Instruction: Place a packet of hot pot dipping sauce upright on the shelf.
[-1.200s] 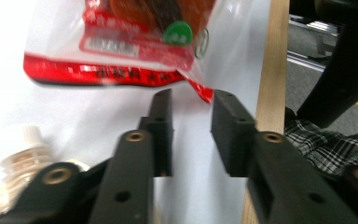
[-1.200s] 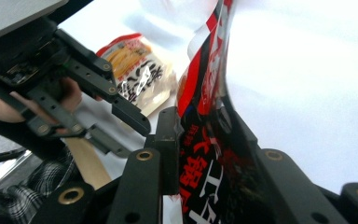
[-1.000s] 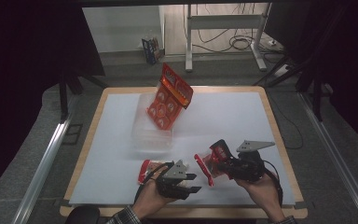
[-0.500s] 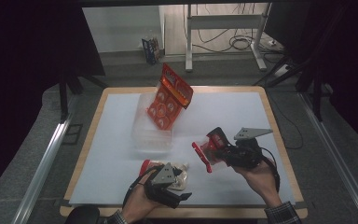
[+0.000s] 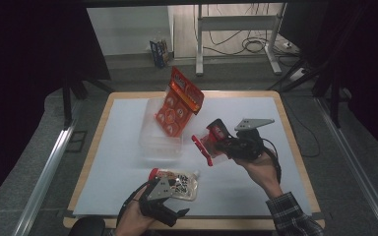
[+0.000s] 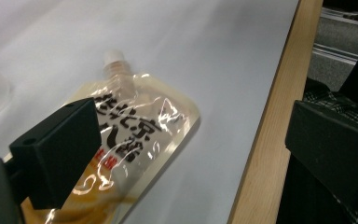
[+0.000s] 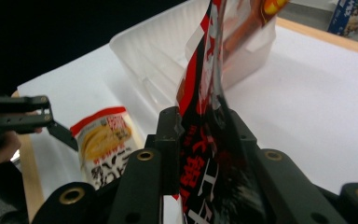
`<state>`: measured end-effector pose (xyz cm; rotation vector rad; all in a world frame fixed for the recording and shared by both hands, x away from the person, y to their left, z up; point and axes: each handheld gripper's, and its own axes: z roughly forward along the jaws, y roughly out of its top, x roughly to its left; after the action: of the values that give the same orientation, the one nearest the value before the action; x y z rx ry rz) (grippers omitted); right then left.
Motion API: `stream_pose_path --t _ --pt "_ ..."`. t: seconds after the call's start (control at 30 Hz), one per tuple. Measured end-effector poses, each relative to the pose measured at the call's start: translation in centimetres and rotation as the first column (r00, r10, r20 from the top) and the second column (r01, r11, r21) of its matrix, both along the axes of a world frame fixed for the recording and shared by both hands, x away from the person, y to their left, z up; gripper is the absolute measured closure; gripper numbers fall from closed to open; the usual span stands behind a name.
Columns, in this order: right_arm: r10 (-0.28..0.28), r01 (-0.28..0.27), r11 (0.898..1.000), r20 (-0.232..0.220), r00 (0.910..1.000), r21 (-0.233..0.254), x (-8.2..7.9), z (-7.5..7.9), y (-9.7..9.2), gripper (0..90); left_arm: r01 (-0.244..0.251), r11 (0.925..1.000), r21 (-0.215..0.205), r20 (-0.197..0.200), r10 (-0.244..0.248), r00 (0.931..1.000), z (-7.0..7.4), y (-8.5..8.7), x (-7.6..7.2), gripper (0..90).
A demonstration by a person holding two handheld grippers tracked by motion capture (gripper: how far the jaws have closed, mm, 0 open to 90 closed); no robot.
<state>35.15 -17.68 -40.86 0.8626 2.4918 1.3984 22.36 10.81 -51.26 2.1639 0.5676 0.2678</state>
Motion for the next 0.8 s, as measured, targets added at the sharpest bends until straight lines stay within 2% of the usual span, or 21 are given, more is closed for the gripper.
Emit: stream_pose_path --t 0.47,0.67,0.8 --pt "0.051 -0.052 0.999 0.040 0.9979 0.008 3.6 0.3 4.1 71.5 -0.042 0.9991 0.007 -0.005 0.042 0.9991 -0.2 2.0 -0.4 1.4" --pt "0.067 -0.068 0.997 0.049 0.9965 0.024 5.1 0.4 5.8 71.5 -0.052 0.9986 0.007 -0.010 0.052 0.9986 -0.2 2.3 -0.5 1.3" --pt "0.082 -0.083 0.996 0.064 0.9946 0.016 5.9 0.4 7.3 71.5 -0.060 0.9981 0.010 -0.012 0.060 0.9981 -0.3 2.6 -0.5 1.2"
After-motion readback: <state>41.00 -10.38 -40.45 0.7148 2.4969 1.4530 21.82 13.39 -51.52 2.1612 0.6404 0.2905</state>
